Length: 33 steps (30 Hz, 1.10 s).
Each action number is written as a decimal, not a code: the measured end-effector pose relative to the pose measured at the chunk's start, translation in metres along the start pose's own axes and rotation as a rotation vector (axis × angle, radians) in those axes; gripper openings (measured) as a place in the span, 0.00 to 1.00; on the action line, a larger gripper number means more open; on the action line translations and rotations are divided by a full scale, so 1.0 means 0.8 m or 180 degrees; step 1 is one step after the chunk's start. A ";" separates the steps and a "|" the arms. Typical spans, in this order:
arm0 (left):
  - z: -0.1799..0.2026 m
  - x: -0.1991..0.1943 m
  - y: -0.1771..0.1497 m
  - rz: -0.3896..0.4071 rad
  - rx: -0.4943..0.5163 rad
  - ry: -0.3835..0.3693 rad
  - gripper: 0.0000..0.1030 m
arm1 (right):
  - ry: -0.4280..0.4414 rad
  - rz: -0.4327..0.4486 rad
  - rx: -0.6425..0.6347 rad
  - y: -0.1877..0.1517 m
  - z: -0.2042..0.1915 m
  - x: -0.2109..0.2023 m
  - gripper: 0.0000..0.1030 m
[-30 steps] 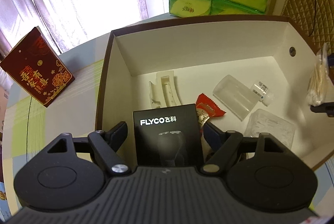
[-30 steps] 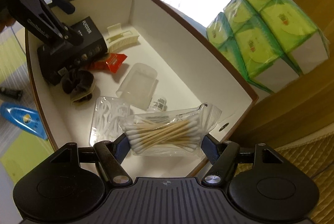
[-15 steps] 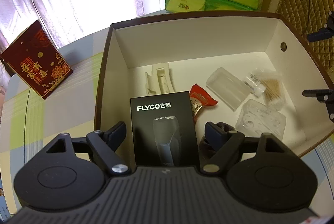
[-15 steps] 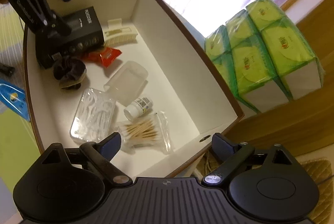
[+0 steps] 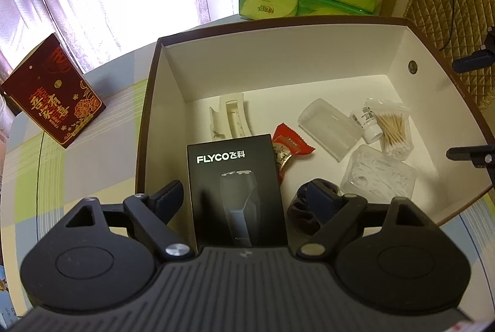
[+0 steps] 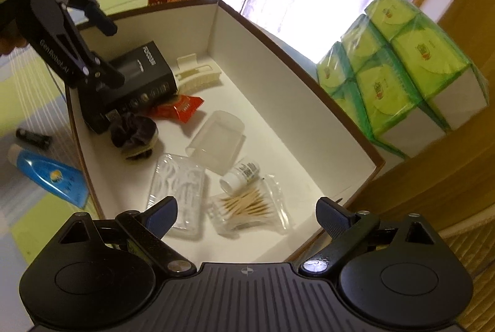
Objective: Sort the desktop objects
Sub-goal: 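Withdraw both tools from the box toward the two tubes on the table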
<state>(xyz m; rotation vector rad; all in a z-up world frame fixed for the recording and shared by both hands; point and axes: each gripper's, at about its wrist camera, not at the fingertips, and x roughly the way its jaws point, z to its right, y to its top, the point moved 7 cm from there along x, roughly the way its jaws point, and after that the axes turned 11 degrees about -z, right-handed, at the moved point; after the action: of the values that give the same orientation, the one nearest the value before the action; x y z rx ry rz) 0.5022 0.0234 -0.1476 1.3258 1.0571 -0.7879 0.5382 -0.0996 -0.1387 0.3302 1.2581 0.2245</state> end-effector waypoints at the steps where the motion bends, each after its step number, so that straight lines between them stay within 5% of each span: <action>1: 0.000 -0.001 -0.001 -0.0001 -0.0002 0.0001 0.83 | 0.0022 0.0018 0.0046 0.000 -0.001 -0.002 0.91; 15: 0.006 -0.044 -0.021 0.0088 -0.0086 -0.0027 0.84 | 0.0201 0.0434 0.1432 -0.016 -0.002 -0.055 0.98; 19: 0.009 -0.063 -0.030 0.0127 -0.0115 -0.0042 0.84 | 0.0440 0.0650 0.1851 -0.023 -0.009 -0.080 0.98; 33: 0.005 -0.125 -0.085 0.0259 -0.0248 -0.0060 0.85 | 0.0453 0.0846 0.2147 -0.037 -0.073 -0.135 0.98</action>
<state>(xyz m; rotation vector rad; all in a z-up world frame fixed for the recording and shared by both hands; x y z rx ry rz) 0.4042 -0.0004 -0.0802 1.2847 1.0029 -0.6906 0.4500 -0.1575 -0.0688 1.0804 1.4059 0.0410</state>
